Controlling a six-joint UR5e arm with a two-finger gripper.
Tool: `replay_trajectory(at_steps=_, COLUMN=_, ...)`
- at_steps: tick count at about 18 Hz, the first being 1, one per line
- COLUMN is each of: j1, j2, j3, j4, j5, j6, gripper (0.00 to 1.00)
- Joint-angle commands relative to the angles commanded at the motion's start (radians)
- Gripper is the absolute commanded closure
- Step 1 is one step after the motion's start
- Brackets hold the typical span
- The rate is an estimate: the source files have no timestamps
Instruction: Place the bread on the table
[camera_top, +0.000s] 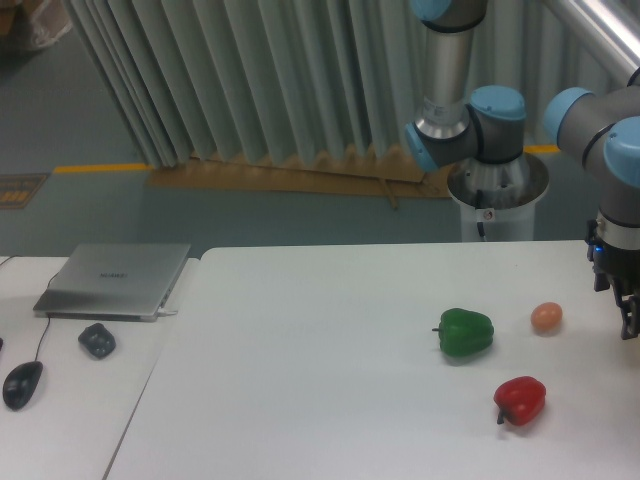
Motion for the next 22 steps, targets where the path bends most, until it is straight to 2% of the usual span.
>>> replay_trajectory(at_steps=15, j1=0.003, j2=0.002, j3=-0.003, j4=0.018, j5=0.003, j6=0.005, gripper=0.0)
replay_trajectory(at_steps=22, j1=0.049, j2=0.005, j3=-0.009, j4=0.023, j5=-0.014, j6=-0.012, gripper=0.0)
